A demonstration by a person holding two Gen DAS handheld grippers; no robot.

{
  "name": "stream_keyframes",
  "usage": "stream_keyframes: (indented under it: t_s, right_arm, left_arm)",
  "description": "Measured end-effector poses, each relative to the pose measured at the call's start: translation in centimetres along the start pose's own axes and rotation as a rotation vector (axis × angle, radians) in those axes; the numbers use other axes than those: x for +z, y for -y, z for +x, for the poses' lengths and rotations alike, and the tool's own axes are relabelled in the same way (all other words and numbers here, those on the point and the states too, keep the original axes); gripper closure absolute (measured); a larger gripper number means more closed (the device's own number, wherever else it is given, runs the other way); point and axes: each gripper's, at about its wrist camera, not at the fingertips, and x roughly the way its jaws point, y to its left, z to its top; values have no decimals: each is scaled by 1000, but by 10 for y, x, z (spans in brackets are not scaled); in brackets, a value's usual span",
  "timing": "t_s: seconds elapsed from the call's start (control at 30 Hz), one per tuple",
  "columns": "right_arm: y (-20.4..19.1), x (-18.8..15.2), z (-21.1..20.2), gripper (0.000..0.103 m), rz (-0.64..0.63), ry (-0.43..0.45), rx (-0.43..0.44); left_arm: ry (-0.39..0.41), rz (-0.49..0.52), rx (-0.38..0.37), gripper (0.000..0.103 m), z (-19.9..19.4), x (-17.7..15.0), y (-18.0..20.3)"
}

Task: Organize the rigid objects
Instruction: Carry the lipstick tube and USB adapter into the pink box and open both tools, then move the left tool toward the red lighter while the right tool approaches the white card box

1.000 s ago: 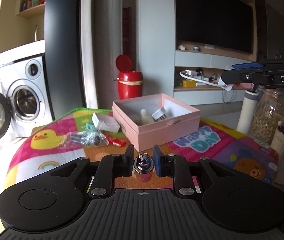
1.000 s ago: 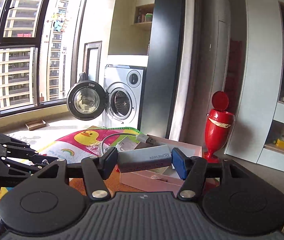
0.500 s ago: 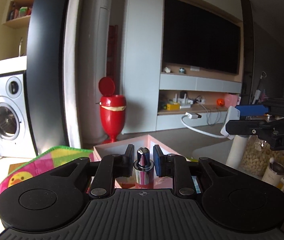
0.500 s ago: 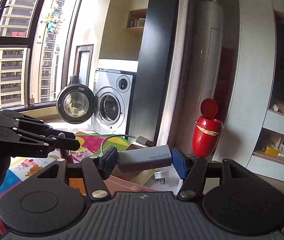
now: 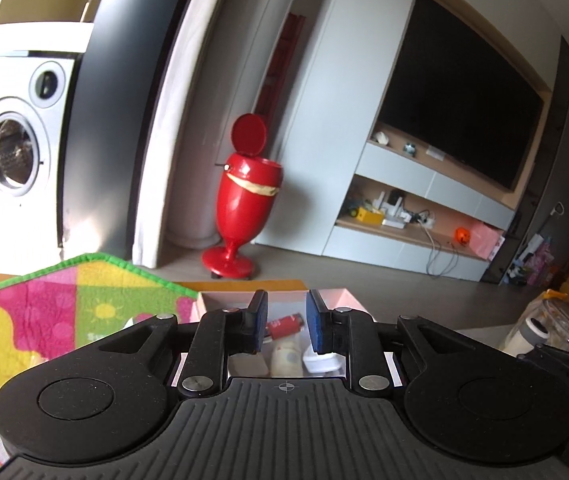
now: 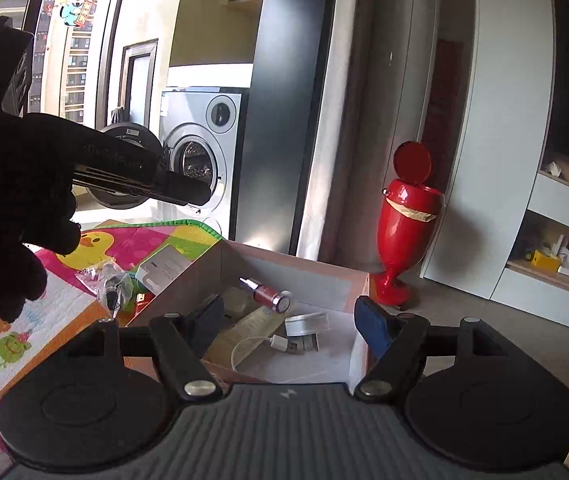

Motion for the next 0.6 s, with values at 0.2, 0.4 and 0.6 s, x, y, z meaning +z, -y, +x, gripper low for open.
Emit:
stream_keyframes:
  t_s: [0.2, 0.4, 0.6]
  right_arm:
    - [-29, -40, 0, 31, 49, -80, 94]
    - [-59, -57, 8, 31, 79, -133, 139]
    - [-69, -64, 7, 31, 44, -138, 125]
  left_arm:
    - [-77, -143, 248, 80, -31, -34, -69]
    - [-165, -224, 232, 80, -35, -53, -85]
    - [-100, -154, 219, 80, -24, -42, -65]
